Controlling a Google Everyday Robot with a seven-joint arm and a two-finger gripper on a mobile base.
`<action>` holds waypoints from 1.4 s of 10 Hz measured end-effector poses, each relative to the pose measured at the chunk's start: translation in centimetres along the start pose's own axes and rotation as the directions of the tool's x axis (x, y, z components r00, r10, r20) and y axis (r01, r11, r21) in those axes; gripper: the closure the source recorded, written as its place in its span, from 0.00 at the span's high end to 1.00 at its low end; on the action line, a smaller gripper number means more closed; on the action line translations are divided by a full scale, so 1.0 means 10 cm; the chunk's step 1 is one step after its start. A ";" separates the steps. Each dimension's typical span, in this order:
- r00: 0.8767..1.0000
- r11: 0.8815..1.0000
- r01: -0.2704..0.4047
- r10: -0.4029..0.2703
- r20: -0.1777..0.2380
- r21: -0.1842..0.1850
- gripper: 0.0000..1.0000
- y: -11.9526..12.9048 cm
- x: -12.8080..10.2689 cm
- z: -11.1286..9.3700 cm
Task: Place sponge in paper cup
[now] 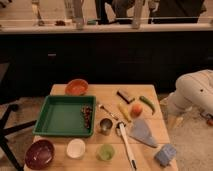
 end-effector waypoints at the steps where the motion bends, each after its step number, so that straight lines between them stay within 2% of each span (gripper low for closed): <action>1: 0.999 1.000 0.030 -0.030 0.014 0.002 0.80 0.04 0.06 0.03; 3: 0.997 0.997 0.079 -0.079 0.010 0.005 0.80 0.14 0.17 0.13; 5: 0.991 0.991 0.132 -0.132 -0.021 -0.004 0.80 0.28 0.28 0.40; 9: 0.981 0.982 0.178 -0.182 -0.071 -0.056 0.80 0.67 0.51 0.84; 11: 0.974 0.974 0.212 -0.217 -0.067 -0.081 0.80 0.85 0.59 0.89; 12: 0.968 0.966 0.239 -0.245 -0.058 -0.097 0.80 0.98 0.61 0.91; 14: 0.956 0.952 0.285 -0.291 -0.043 -0.116 0.80 1.07 0.58 0.94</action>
